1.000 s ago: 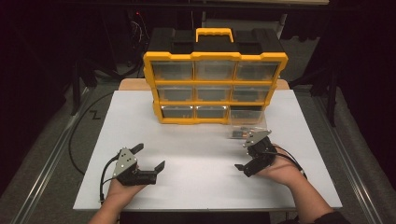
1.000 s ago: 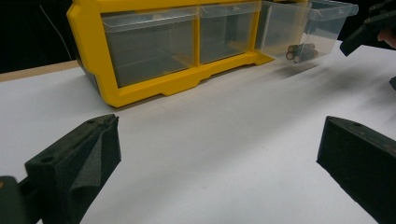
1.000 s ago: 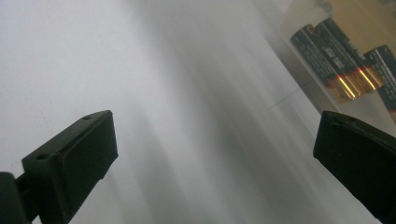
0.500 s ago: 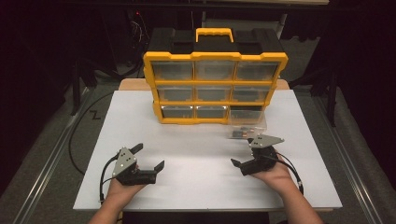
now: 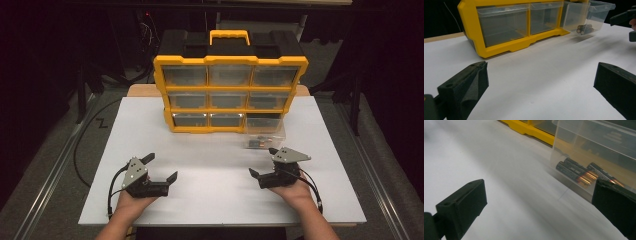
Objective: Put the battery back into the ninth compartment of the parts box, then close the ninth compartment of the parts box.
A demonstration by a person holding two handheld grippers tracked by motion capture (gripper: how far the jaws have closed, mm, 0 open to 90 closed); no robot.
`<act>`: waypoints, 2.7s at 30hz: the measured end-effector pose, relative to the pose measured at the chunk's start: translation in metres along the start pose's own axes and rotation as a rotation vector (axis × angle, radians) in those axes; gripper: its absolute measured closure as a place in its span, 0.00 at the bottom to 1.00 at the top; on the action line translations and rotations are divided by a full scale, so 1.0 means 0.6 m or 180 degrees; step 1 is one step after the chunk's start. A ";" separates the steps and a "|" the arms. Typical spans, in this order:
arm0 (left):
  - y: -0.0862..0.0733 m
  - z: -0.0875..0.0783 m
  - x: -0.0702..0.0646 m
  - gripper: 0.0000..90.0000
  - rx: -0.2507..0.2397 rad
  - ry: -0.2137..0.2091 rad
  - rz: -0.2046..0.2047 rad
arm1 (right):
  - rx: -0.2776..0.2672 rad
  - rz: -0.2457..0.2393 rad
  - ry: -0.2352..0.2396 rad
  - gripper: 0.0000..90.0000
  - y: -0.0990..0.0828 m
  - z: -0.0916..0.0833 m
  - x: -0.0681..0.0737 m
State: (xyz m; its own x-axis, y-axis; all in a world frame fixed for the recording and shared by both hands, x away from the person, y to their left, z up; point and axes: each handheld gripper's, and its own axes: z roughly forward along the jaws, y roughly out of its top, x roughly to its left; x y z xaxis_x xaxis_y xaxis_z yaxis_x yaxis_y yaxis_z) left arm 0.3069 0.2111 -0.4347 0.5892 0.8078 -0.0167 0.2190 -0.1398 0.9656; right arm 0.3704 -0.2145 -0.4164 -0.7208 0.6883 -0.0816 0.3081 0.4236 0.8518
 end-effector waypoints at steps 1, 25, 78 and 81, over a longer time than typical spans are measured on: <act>0.000 0.000 0.000 0.00 -0.0013 0.0002 -0.0025 | -0.0003 0.0026 -0.0003 0.02 0.000 0.001 -0.001; 0.001 -0.003 -0.005 0.00 -0.0012 -0.0050 0.0028 | -0.0037 0.0004 -0.0198 0.72 -0.004 -0.008 0.002; 0.002 -0.004 -0.008 0.00 -0.0020 -0.0054 0.0068 | -0.0294 0.0124 -0.0749 1.00 0.019 0.013 -0.037; 0.003 -0.005 -0.008 0.00 -0.0024 -0.0055 0.0068 | -0.0291 0.0114 -0.0746 1.00 0.019 0.014 -0.037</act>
State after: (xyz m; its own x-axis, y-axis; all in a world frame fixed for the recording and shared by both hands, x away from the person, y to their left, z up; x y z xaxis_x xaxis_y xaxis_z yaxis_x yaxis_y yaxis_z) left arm 0.3022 0.2086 -0.4324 0.6070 0.7947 -0.0005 0.2005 -0.1525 0.9677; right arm 0.3954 -0.2202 -0.4089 -0.5435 0.8242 -0.1593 0.2656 0.3489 0.8988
